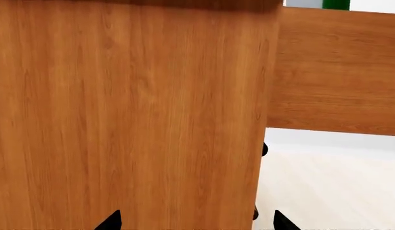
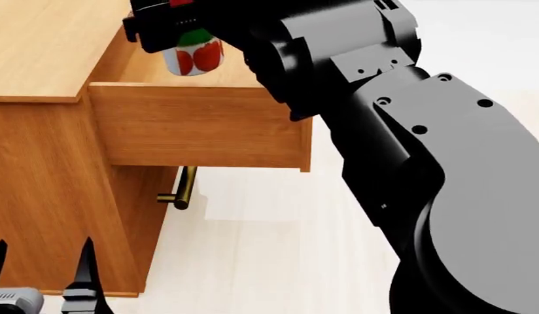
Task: Put the ketchup in the top drawer of the cabinet.
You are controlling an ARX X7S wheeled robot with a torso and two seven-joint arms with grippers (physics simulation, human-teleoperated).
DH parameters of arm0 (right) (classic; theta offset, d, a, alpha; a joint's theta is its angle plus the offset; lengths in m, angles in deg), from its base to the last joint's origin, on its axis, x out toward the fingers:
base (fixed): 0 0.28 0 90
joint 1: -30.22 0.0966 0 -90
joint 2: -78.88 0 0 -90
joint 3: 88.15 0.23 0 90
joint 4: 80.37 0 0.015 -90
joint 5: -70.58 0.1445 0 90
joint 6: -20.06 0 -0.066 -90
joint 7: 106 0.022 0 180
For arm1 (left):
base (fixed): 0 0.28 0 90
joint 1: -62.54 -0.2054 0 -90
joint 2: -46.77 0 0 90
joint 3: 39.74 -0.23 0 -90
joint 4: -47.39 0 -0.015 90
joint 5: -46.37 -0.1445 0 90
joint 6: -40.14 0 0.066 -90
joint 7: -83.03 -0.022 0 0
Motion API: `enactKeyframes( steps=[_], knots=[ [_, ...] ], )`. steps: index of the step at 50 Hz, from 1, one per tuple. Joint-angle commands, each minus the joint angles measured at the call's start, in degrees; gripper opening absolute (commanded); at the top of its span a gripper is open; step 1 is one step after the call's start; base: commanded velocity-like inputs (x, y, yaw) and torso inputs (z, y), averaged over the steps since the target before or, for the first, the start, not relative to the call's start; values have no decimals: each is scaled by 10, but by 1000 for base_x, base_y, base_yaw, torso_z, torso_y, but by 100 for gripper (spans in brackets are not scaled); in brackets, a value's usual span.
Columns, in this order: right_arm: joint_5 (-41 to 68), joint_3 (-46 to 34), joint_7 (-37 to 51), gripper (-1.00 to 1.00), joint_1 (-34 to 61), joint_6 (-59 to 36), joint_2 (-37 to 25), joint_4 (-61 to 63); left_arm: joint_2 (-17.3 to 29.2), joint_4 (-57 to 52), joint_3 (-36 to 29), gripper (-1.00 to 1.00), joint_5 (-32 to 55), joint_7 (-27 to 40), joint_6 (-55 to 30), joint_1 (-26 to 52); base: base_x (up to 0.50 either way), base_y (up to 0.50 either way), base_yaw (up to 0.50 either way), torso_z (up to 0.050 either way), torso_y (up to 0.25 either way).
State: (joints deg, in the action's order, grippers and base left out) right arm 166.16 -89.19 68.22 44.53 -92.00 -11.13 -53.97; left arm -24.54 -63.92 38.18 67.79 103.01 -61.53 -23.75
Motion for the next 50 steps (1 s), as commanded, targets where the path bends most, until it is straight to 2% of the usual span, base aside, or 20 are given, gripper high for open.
enactKeyframes(
  steps=[1,25,50],
  knots=[
    [-16,4,6,-100,-9,-1,0,-6,0,6,-2,100,1,-1,7,-4,0,0,0,0,0],
    [-34,7,19,-100,-23,-1,0,-15,2,17,-4,100,6,-2,14,-3,0,0,0,0,0],
    [10,1,19,-100,-37,12,0,-25,5,21,-6,100,10,1,16,-4,0,0,0,0,0]
  ],
)
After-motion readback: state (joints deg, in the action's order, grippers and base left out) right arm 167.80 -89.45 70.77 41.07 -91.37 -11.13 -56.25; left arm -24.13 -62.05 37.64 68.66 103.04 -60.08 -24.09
